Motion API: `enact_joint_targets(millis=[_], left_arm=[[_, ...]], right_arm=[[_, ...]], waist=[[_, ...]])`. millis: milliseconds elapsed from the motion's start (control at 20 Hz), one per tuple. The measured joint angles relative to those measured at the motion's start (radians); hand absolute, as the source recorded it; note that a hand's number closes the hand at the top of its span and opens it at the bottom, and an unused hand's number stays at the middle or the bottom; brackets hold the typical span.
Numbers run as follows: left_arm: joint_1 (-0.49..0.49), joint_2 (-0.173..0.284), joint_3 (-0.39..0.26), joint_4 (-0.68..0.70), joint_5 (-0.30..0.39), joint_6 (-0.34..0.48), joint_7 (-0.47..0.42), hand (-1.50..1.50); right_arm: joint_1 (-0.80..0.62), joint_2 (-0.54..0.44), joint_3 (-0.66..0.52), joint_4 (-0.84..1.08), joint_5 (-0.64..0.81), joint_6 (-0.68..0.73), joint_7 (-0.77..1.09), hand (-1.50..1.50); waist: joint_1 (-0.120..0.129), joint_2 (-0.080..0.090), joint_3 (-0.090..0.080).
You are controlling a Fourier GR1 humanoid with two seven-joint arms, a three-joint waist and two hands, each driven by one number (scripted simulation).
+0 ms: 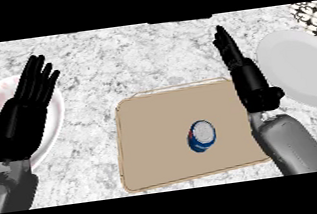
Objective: Pick the can from the tray and place it in the plate
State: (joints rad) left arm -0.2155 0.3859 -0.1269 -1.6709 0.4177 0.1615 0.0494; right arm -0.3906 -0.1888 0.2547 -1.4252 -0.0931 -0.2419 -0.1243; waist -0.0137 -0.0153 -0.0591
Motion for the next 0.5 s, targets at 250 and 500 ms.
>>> enact_joint_targets(millis=[250,500], left_arm=[[0.074,0.009,-0.016,0.085,-0.069,0.049,0.021,0.0],[0.151,0.023,-0.04,0.163,-0.123,0.096,0.069,0.0]], right_arm=[[0.001,0.006,0.051,-0.073,-0.072,0.108,0.089,1.5],[-0.057,-0.226,0.137,-0.085,0.201,0.141,0.082,1.5]], waist=[[0.009,0.009,0.042],[-0.006,-0.005,0.04]])
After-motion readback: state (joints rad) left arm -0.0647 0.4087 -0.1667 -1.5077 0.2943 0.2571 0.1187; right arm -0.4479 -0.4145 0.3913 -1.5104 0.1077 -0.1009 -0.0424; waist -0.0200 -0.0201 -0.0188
